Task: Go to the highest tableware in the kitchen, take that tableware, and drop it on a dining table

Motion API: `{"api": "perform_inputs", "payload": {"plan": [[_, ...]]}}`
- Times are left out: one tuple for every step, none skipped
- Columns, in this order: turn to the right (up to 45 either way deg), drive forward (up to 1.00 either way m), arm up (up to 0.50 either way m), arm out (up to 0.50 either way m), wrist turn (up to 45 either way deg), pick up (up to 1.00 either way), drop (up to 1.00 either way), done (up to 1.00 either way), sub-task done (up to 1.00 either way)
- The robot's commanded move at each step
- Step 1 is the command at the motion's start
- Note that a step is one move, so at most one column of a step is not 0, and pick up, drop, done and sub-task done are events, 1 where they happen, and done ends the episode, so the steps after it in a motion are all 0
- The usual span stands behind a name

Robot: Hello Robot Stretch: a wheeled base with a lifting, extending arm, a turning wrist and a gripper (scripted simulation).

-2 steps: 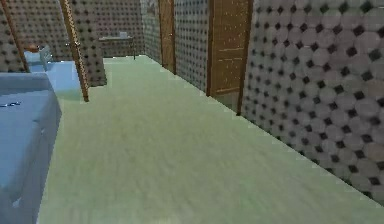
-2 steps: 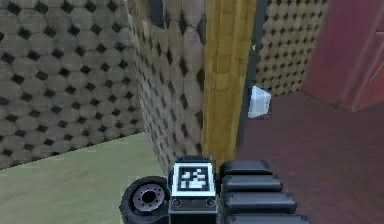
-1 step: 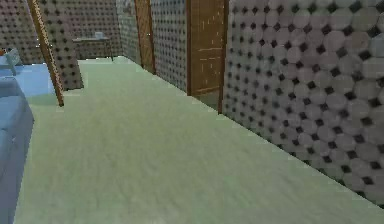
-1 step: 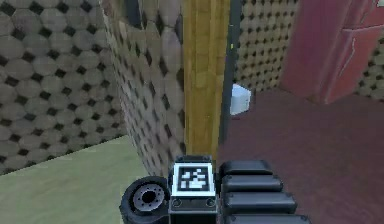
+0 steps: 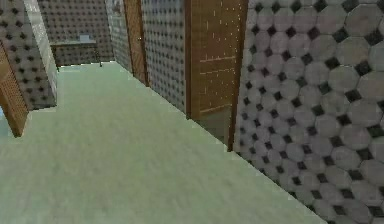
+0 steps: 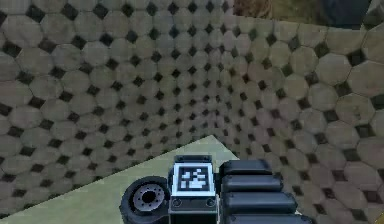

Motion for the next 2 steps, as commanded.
{"api": "perform_inputs", "payload": {"plan": [[0.0,1.0,0.0,0.0,0.0,0.0,0.0,0.0,0.0],[0.0,0.95,0.0,0.0,0.0,0.0,0.0,0.0,0.0]]}}
